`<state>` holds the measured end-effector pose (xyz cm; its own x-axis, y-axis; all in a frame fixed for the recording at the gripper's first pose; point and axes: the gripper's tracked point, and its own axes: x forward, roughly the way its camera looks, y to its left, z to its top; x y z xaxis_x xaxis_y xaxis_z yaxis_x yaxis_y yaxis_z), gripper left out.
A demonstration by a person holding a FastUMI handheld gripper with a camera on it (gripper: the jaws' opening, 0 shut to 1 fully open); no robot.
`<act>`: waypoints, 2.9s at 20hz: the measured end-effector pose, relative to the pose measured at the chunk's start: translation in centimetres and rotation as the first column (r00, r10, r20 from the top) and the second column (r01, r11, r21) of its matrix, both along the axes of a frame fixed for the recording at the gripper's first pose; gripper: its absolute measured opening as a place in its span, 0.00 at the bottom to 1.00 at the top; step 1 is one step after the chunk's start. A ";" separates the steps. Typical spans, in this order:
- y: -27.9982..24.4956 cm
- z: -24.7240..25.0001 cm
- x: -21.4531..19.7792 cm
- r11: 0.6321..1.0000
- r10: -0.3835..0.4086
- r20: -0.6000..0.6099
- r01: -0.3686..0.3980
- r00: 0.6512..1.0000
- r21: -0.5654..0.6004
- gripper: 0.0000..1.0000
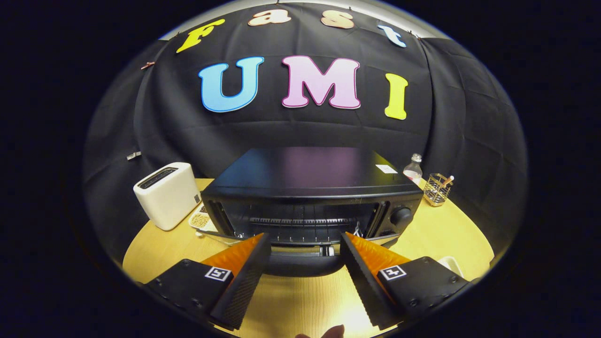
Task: Open the toaster oven, put the food inside, and close the toaster oven door.
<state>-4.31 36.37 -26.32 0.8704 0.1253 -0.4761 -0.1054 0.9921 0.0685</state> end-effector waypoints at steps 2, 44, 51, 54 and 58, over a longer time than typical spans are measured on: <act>-0.1 -0.7 -1.2 1.000 0.002 -0.019 -0.002 1.000 -0.006 0.99; -31.0 -4.0 -5.6 0.986 0.161 -0.406 -0.131 0.900 0.100 1.00; -35.6 -13.9 -6.7 0.983 0.181 -0.667 -0.125 0.723 0.131 0.85; -35.4 -16.4 -7.4 0.982 0.186 -0.731 -0.132 0.656 0.131 0.74; -35.4 -17.4 -7.0 0.986 0.147 -0.770 -0.150 0.620 0.068 0.56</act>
